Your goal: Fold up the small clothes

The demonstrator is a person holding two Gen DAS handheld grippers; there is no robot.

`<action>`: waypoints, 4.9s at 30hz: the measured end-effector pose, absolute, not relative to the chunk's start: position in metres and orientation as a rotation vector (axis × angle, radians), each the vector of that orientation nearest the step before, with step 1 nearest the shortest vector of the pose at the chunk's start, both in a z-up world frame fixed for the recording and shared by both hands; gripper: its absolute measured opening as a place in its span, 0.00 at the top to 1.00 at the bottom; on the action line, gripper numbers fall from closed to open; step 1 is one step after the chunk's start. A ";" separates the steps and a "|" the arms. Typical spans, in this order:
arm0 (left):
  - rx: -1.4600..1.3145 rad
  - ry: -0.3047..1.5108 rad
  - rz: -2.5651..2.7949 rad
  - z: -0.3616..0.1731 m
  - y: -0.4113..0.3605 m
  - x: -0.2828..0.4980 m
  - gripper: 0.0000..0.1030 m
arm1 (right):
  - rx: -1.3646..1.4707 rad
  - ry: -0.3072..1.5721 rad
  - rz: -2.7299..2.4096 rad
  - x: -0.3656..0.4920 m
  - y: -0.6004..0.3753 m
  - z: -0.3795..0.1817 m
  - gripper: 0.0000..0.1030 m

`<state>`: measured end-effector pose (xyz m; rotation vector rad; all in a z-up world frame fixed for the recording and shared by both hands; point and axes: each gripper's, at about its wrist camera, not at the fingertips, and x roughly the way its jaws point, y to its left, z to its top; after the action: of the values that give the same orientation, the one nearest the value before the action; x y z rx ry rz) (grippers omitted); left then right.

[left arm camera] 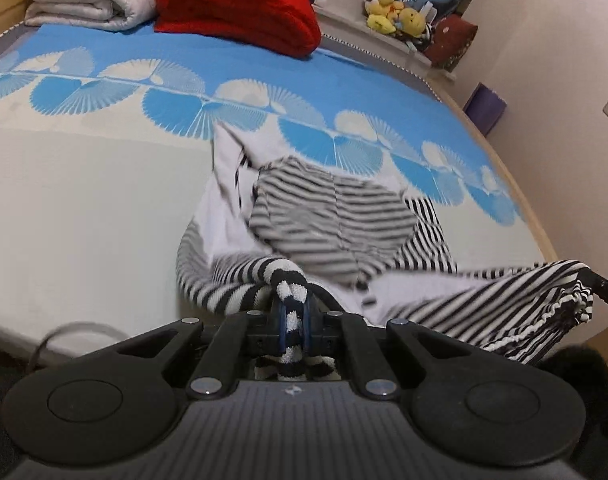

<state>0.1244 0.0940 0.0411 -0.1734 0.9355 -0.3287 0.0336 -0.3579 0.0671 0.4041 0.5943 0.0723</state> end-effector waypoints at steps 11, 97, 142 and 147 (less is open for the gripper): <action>-0.115 1.073 -0.037 -0.016 0.090 0.313 0.63 | 0.328 0.816 -0.143 0.242 -0.369 -0.003 0.88; -0.140 1.097 -0.127 -0.005 0.104 0.398 0.31 | 0.449 0.902 -0.088 0.343 -0.390 -0.052 0.53; 0.040 1.170 0.093 -0.048 0.094 0.325 0.68 | 0.198 1.153 -0.179 0.231 -0.375 -0.073 0.97; -0.048 1.080 -0.049 -0.034 0.070 0.326 0.68 | 0.288 1.019 -0.080 0.235 -0.367 -0.056 0.59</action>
<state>0.3261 0.0704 -0.0342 -0.0475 1.0804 -0.0494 0.2353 -0.3674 -0.0563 0.2885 1.0187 -0.0804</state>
